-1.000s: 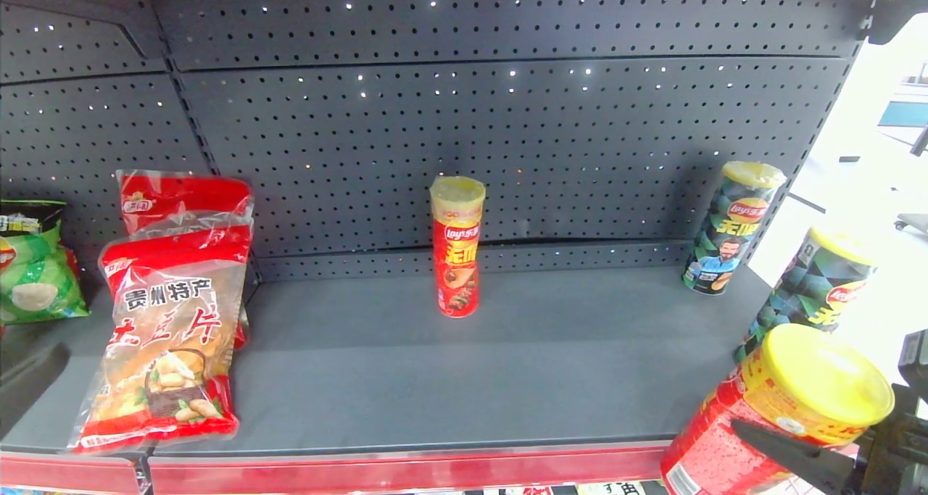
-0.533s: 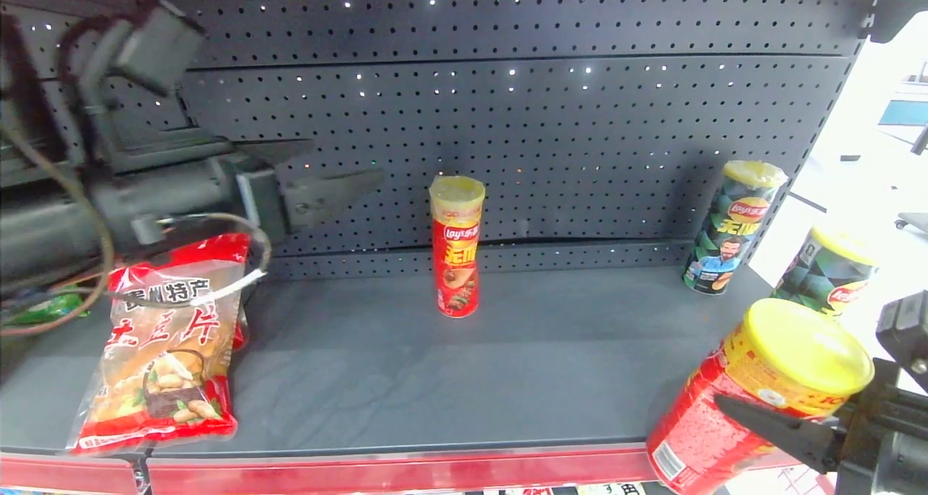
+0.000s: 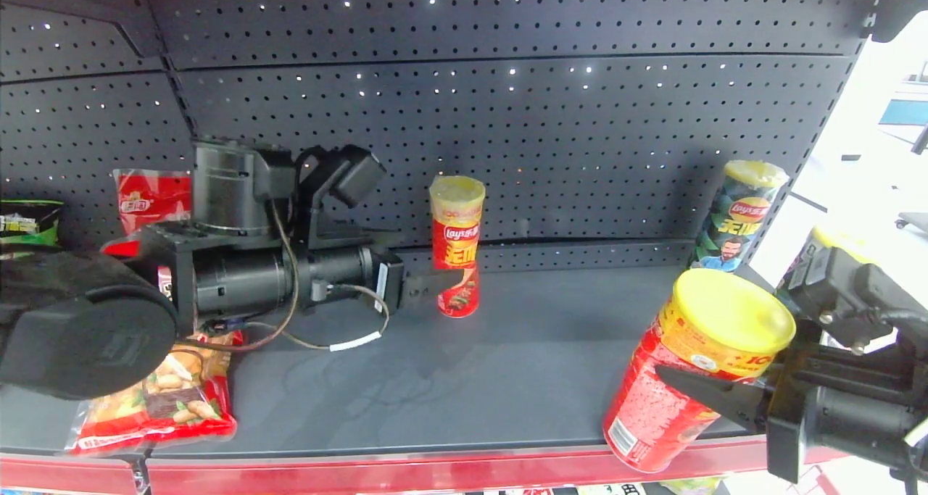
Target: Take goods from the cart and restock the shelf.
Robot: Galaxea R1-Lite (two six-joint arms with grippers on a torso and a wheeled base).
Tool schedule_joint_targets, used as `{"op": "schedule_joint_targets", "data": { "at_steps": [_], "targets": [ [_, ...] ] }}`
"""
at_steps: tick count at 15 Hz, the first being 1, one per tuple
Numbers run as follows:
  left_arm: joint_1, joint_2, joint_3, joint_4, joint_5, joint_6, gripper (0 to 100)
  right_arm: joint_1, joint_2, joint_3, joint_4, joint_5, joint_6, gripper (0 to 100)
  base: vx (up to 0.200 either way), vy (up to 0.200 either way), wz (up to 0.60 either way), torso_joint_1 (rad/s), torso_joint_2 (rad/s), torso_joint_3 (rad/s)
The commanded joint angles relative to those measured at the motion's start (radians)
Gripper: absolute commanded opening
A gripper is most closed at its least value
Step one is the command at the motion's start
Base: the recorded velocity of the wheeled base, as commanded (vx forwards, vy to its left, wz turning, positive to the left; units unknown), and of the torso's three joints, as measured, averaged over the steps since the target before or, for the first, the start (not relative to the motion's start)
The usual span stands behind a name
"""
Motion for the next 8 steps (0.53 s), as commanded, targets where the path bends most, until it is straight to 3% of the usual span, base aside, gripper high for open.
{"op": "schedule_joint_targets", "data": {
  "at_steps": [1,8],
  "targets": [
    [0.018,0.009,0.064,-0.012,0.001,0.0,100,0.0,0.004,-0.001,-0.001,0.001,-0.001,0,0.0,0.0,0.0,0.0,0.0,0.0],
    [0.014,0.158,-0.065,-0.017,0.014,0.0,100,-0.001,-0.001,-0.01,-0.002,0.0,0.002,0,0.0,0.0,0.0,0.0,0.0,0.0]
  ]
}}
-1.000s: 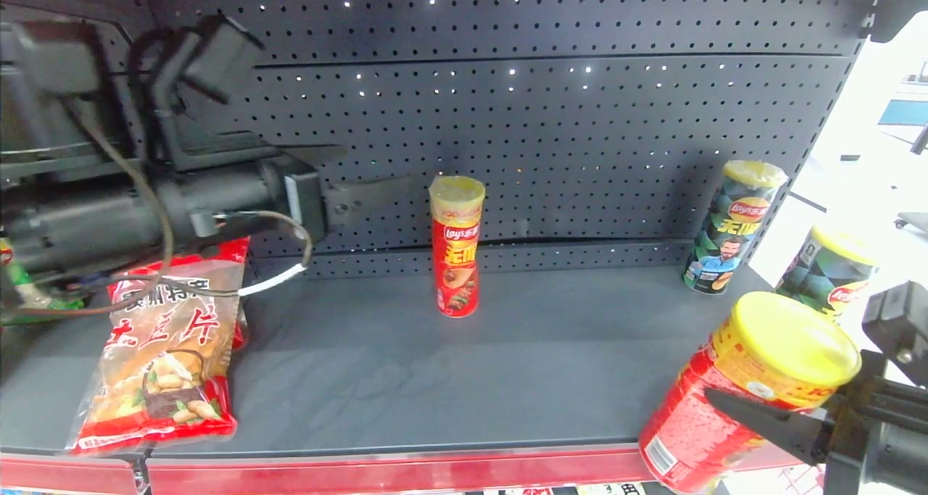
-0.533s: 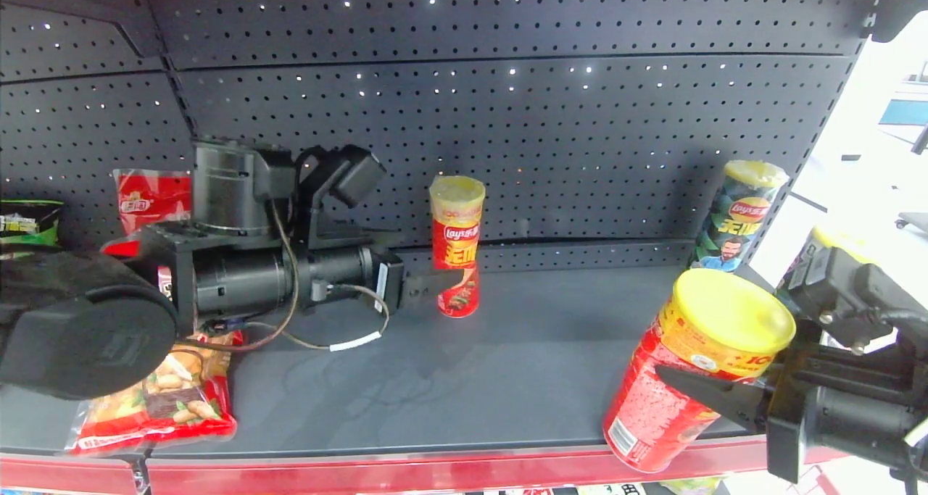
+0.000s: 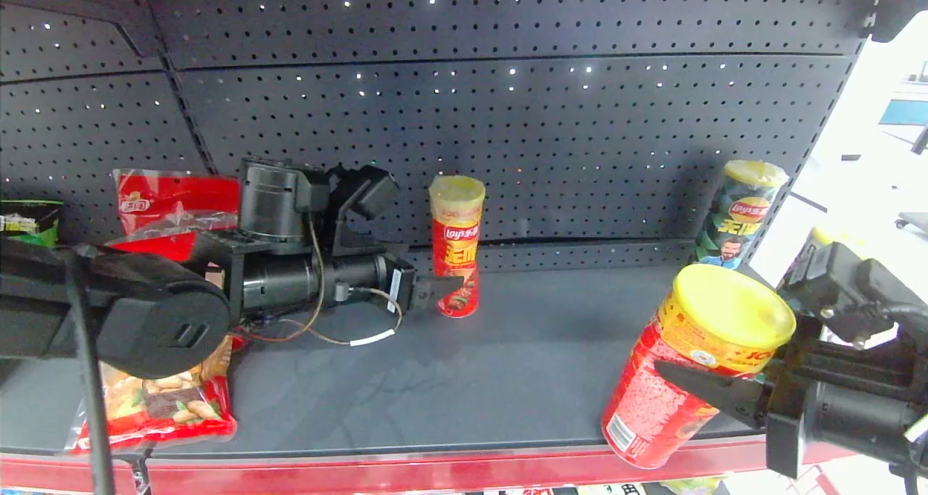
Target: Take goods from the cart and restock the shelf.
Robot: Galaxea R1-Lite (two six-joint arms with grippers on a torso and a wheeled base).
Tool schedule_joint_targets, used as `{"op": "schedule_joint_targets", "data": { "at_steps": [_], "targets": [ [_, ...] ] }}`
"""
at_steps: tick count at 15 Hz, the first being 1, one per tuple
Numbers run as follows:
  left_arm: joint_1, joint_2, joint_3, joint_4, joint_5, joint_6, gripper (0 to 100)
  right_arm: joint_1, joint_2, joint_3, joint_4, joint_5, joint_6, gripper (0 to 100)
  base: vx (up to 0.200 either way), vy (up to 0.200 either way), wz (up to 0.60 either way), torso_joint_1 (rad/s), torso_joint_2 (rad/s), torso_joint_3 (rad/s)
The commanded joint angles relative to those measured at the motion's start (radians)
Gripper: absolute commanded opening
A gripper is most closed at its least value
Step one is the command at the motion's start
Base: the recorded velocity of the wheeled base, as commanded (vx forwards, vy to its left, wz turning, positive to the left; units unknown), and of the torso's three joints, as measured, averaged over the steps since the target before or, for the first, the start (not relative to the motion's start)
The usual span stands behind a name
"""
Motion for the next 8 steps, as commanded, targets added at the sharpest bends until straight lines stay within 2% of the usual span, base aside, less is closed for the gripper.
{"op": "schedule_joint_targets", "data": {
  "at_steps": [1,3,4,8],
  "targets": [
    [-0.008,0.064,-0.023,-0.01,0.002,0.0,100,-0.002,-0.003,-0.001,0.0,0.0,0.0,0,0.0,0.0,0.0,0.0,0.0,0.0],
    [-0.012,0.082,-0.041,-0.013,0.002,0.0,100,-0.002,-0.003,-0.001,0.0,0.0,0.0,0,0.0,0.0,0.0,0.0,0.0,0.0],
    [-0.018,0.148,-0.119,-0.015,0.003,0.0,100,-0.003,-0.003,-0.003,-0.002,-0.001,0.002,0,0.0,0.0,0.0,0.0,0.0,0.0],
    [-0.018,0.24,-0.216,-0.018,0.006,-0.002,100,-0.005,-0.013,0.002,-0.002,-0.001,0.002,0,0.0,0.0,0.0,0.0,0.0,0.0]
  ]
}}
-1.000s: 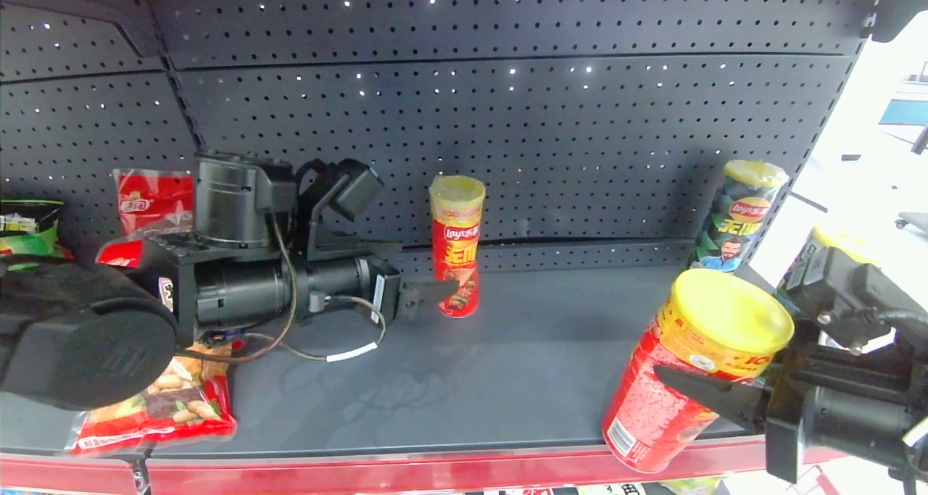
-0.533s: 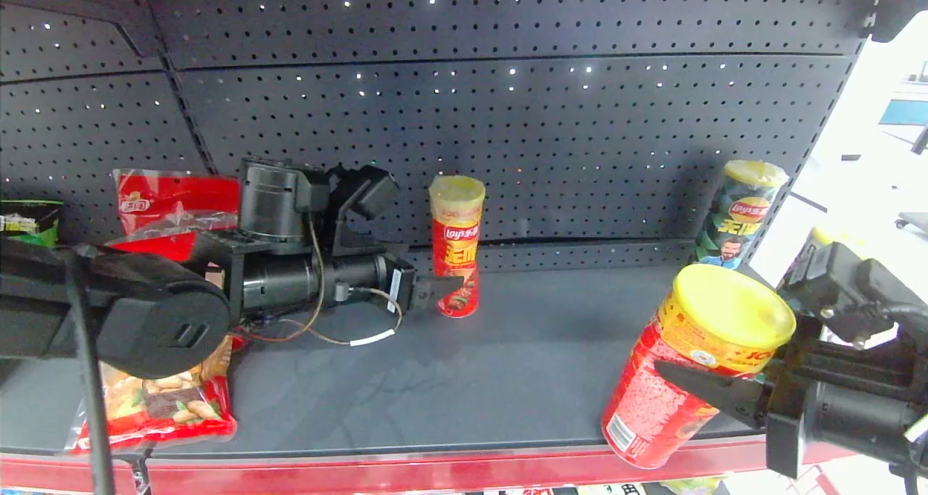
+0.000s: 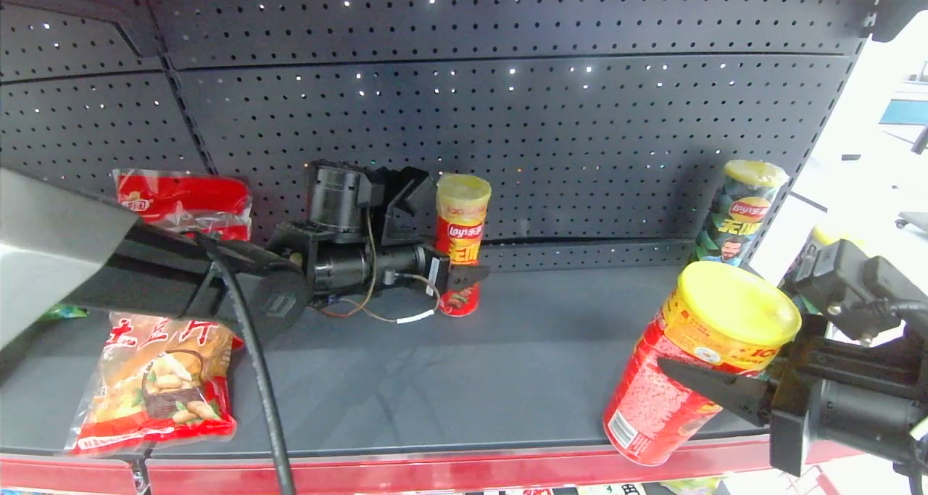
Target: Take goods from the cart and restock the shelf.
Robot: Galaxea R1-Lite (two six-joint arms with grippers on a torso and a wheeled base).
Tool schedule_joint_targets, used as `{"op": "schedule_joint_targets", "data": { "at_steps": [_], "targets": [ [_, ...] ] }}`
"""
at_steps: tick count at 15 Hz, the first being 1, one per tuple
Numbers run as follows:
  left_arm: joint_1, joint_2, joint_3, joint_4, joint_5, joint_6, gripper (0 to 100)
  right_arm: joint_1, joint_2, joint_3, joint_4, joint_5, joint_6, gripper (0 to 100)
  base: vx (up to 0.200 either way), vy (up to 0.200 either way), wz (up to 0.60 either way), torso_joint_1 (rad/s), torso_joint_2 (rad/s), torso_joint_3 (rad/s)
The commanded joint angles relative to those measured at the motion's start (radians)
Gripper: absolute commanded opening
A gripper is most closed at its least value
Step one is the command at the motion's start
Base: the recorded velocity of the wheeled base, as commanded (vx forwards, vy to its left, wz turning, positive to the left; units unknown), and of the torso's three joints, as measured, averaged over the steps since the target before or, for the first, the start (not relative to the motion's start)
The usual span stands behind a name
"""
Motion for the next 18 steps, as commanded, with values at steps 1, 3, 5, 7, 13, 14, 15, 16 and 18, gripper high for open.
{"op": "schedule_joint_targets", "data": {
  "at_steps": [1,3,5,7,13,14,15,16,18],
  "targets": [
    [-0.001,0.091,-0.076,0.0,0.001,0.0,100,-0.001,-0.006,0.009,-0.001,0.0,0.0,0,0.0,0.0,0.0,0.0,0.0,0.0],
    [0.002,0.11,-0.085,-0.003,0.001,0.001,100,-0.005,-0.006,0.009,-0.001,0.0,0.0,0,0.0,0.0,0.0,0.0,0.0,0.0],
    [0.008,0.116,-0.091,-0.009,0.014,0.001,100,-0.008,-0.006,0.012,0.001,0.0,0.0,0,0.0,0.0,0.0,0.0,0.0,0.0],
    [0.023,0.108,-0.088,-0.009,0.031,0.003,100,-0.008,-0.006,0.013,-0.001,0.001,0.001,0,0.0,0.0,0.0,0.0,0.0,0.0],
    [0.105,0.104,-0.093,-0.007,0.051,0.013,100,-0.006,-0.006,0.022,0.001,0.001,0.0,0,0.0,0.0,0.0,0.0,0.0,0.0],
    [0.105,0.107,-0.097,-0.007,0.051,0.015,100,-0.006,-0.006,0.022,0.001,0.001,0.0,0,0.0,0.0,0.0,0.0,0.0,0.0],
    [0.103,0.108,-0.099,-0.007,0.05,0.015,100,-0.006,-0.005,0.021,0.001,0.001,0.0,0,0.0,0.0,0.0,0.0,0.0,0.0],
    [0.099,0.111,-0.1,-0.007,0.047,0.018,100,-0.006,-0.005,0.021,0.001,0.001,0.0,0,0.0,0.0,0.0,0.0,0.0,0.0],
    [0.092,0.124,-0.113,-0.009,0.044,0.023,100,-0.006,-0.006,0.022,0.001,0.001,0.0,0,0.0,0.0,0.0,0.0,0.0,0.0]
  ]
}}
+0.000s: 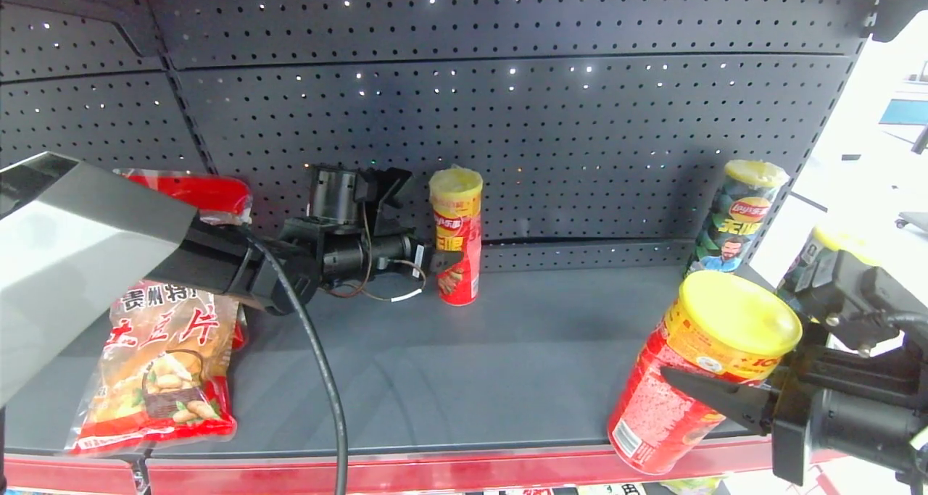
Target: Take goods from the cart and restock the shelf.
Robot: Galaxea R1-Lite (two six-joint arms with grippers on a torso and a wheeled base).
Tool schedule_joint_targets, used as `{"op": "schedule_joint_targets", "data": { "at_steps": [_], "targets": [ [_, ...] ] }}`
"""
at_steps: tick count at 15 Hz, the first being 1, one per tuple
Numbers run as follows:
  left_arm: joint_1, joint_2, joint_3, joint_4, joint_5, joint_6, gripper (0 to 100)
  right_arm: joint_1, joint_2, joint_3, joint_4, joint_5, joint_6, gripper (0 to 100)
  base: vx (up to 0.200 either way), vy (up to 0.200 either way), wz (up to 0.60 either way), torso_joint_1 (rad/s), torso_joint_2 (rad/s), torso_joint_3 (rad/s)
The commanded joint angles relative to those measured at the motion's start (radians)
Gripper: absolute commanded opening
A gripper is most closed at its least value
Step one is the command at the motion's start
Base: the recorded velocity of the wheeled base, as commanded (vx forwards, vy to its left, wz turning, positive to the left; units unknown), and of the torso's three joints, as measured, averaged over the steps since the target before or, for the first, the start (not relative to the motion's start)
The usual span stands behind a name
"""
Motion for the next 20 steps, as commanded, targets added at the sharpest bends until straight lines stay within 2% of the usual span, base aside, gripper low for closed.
{"op": "schedule_joint_targets", "data": {
  "at_steps": [1,2,6,16,17,20],
  "targets": [
    [-0.006,0.016,-0.025,-0.001,-0.001,0.001,100,0.0,-0.001,0.005,-0.001,0.0,-0.001,0,0.0,0.0,0.0,0.0,0.0,0.0],
    [-0.011,0.031,-0.059,-0.001,0.001,0.001,100,0.0,-0.002,0.012,-0.001,0.0,-0.001,0,0.0,0.0,0.0,0.0,0.0,0.0],
    [-0.037,0.056,-0.085,-0.001,-0.001,-0.001,100,0.0,-0.016,0.028,-0.001,0.0,-0.001,0,0.0,0.0,0.0,0.0,0.0,0.0],
    [-0.035,0.091,-0.131,-0.002,0.01,-0.001,100,0.0,-0.019,0.034,-0.001,0.0,-0.001,0,0.0,0.0,0.0,0.0,0.0,0.0],
    [-0.035,0.094,-0.143,-0.002,0.018,-0.001,0,0.0,-0.024,0.035,-0.001,0.0,0.001,0,0.0,0.0,0.0,0.0,0.0,0.0],
    [-0.037,0.088,-0.142,-0.001,0.021,-0.001,0,0.0,-0.025,0.039,-0.001,0.0,-0.001,0,0.0,0.0,0.0,0.0,0.0,0.0]
  ]
}}
